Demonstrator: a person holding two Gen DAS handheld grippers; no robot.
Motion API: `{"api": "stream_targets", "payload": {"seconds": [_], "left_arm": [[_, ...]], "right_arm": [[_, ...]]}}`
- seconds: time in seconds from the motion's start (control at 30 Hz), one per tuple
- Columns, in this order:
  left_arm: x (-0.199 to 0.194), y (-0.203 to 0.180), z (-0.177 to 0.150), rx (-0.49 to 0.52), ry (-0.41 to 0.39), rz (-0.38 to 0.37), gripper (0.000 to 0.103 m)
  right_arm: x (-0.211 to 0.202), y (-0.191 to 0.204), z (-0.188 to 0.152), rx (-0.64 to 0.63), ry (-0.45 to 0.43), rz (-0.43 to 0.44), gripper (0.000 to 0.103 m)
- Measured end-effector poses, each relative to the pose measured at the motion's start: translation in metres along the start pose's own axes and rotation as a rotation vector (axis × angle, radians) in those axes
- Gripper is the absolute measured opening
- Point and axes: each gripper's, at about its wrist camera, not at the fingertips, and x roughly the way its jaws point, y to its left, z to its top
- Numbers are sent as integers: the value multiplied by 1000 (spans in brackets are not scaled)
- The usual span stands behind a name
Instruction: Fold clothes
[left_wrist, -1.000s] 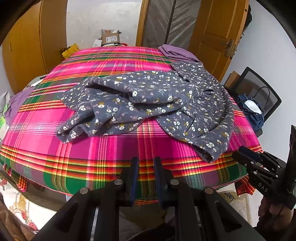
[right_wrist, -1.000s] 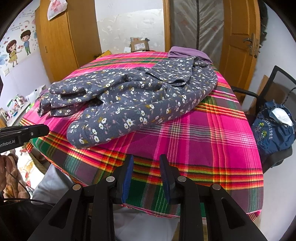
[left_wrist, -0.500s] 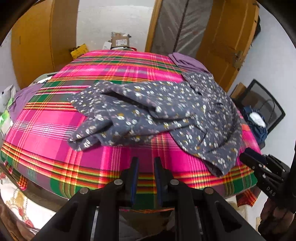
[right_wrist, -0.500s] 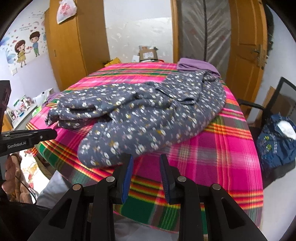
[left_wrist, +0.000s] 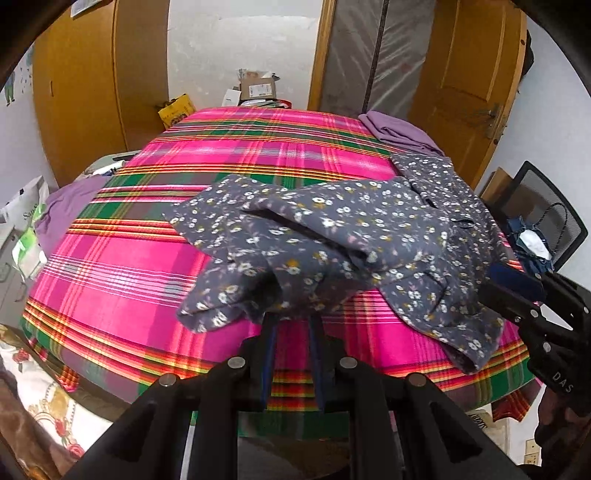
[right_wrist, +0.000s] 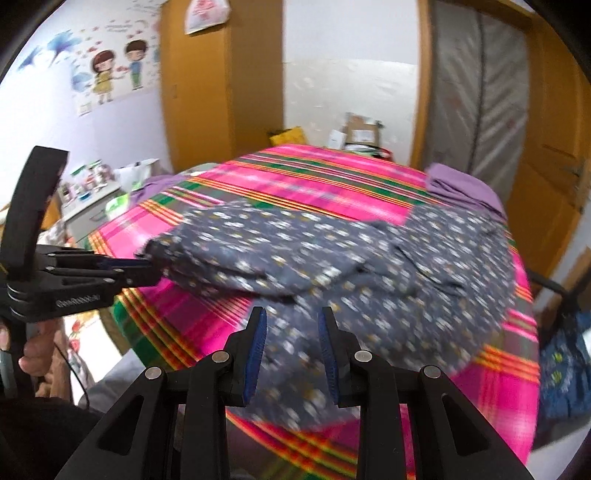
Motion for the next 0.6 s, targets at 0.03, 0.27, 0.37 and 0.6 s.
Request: {"api": "stream_targets", "payload": {"seconds": [0.03, 0.27, 0.37, 0.6], "left_arm": [[1, 1, 1, -1, 2, 5, 17], [7, 9, 10, -4, 24, 25, 17], [12, 11, 13, -2, 36, 26, 17], [22, 14, 22, 0, 61, 19, 17]], "right_arm": [[3, 4, 3, -14, 0, 13, 30], [31, 19, 18, -93, 31, 79, 30], [43, 21, 23, -118, 51, 92, 30], [64, 26, 35, -167, 77, 114, 30]]}}
